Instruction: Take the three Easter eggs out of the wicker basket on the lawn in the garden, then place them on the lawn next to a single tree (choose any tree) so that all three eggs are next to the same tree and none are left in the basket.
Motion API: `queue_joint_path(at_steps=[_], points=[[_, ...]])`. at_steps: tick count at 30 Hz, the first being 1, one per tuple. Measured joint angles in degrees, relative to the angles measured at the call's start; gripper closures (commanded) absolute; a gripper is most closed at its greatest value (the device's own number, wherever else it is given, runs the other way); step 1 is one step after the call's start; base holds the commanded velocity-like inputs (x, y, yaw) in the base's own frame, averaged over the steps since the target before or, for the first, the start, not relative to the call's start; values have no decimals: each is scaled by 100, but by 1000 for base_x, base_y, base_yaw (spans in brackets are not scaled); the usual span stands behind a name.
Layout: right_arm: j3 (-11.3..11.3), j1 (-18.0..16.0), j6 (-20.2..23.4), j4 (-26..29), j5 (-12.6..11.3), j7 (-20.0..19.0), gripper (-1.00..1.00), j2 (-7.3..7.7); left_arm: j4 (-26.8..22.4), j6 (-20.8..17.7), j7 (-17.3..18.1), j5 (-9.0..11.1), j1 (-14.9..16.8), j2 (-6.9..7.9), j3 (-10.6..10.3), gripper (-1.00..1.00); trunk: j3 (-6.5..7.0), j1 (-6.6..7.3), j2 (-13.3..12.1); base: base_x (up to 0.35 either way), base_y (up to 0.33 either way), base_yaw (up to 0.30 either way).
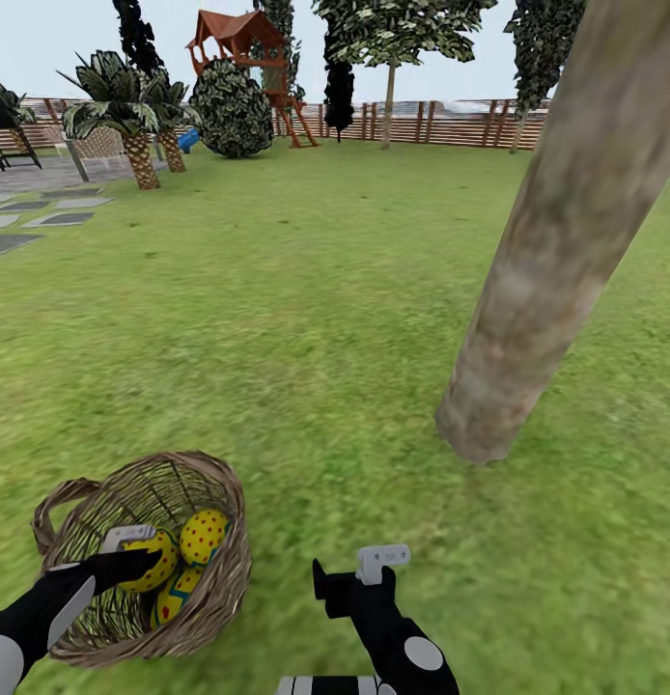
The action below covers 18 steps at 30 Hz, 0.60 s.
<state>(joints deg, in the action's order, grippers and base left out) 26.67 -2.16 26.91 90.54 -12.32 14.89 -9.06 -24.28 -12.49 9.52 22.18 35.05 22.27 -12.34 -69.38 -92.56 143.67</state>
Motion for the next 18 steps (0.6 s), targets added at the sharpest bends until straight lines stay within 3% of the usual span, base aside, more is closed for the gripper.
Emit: queue_joint_path(at_steps=[11, 18], points=[[2, 1, 0, 0, 0, -3, -100, 0, -8, -128, 0, 2, 0, 0, 0, 100, 199, 23, -12, 0, 0, 0], [2, 0, -2, 0, 0, -6, -100, 0, -8, -412, 7, 4, 7, 0, -4, 100, 354, 42, -21, 0, 0, 0]])
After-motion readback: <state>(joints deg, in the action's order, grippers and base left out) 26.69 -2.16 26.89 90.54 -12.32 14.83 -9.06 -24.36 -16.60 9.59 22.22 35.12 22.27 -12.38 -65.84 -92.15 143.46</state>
